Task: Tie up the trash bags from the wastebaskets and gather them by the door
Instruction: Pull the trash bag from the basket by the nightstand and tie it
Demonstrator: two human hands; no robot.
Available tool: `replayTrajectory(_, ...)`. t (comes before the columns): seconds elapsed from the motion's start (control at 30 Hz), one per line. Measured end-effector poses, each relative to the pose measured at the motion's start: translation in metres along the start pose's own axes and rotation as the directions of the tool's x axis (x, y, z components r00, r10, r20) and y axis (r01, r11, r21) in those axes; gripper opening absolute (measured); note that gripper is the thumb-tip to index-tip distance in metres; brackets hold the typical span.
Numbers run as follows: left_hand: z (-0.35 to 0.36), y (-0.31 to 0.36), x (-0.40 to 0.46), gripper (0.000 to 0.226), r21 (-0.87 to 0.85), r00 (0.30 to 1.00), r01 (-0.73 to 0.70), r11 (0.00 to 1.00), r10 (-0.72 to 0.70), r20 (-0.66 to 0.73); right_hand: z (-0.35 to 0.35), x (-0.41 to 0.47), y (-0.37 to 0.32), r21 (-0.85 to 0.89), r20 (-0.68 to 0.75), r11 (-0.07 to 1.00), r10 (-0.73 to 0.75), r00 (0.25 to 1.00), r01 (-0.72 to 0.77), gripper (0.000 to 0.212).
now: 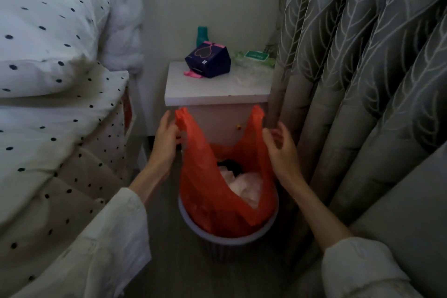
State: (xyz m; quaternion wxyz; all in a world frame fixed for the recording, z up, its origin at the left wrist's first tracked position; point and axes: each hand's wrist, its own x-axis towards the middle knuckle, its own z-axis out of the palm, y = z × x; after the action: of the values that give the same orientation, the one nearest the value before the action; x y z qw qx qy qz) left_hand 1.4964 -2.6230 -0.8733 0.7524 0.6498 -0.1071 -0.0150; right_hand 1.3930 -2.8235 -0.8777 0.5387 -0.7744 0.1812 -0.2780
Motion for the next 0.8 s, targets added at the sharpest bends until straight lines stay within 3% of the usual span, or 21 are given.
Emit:
replayTrajectory(0.1, -0.004, -0.009, -0.013, 0.072, 0.075, 0.989, 0.054, 0.996, -0.064, 0.135, -0.007, -0.008, 0.022, -0.072, 0.105, 0.987, 0.151, 0.983, -0.144, 0.084)
replayTrajectory(0.2, -0.01, -0.025, -0.033, 0.103, 0.24, 0.937, 0.108, 0.965, -0.179, 0.298, -0.006, -0.011, 0.031, -0.055, 0.292, 0.978, 0.207, 0.934, -0.2, 0.084)
replayTrajectory(0.27, -0.007, -0.03, -0.04, 0.093, 0.249, 0.937, 0.13, 0.96, -0.201, 0.285, -0.002, -0.014, 0.026, -0.045, 0.424, 0.988, 0.154, 0.893, -0.149, 0.084)
replayTrajectory(0.4, 0.024, 0.001, -0.032, 0.068, -0.096, 0.961, 0.17, 0.981, -0.143, 0.236, 0.027, -0.023, 0.025, -0.117, 0.599, 0.991, 0.024, 0.8, 0.058, 0.104)
replayTrajectory(0.47, 0.037, 0.018, -0.03, 0.064, 0.03, 0.946, 0.084, 0.996, -0.089, 0.31, 0.039, -0.027, 0.025, -0.188, 0.598, 0.98, 0.067, 0.799, 0.058, 0.133)
replayTrajectory(0.5, 0.043, 0.026, -0.027, 0.067, 0.174, 0.931, 0.005, 0.985, -0.068, 0.358, 0.042, -0.027, 0.023, -0.208, 0.596, 0.976, 0.079, 0.799, 0.058, 0.141)
replayTrajectory(0.6, 0.042, 0.026, -0.018, 0.067, 0.597, 0.906, -0.263, 0.758, -0.019, 0.424, 0.048, -0.027, 0.026, -0.205, 0.593, 0.976, 0.058, 0.803, 0.081, 0.134)
replayTrajectory(0.63, 0.04, 0.023, -0.015, 0.054, 0.635, 0.908, -0.3, 0.712, 0.008, 0.42, 0.05, -0.029, 0.028, -0.224, 0.576, 0.969, 0.049, 0.816, 0.101, 0.133)
replayTrajectory(0.73, 0.041, 0.02, -0.004, 0.004, 0.565, 0.919, -0.316, 0.762, 0.096, 0.383, 0.06, -0.03, 0.031, -0.291, 0.536, 0.944, 0.023, 0.844, 0.159, 0.141)
replayTrajectory(0.8, 0.045, 0.023, 0.0, 0.018, 0.503, 0.941, -0.258, 0.825, 0.097, 0.323, 0.066, -0.03, 0.032, -0.289, 0.491, 0.945, 0.009, 0.871, 0.154, 0.145)
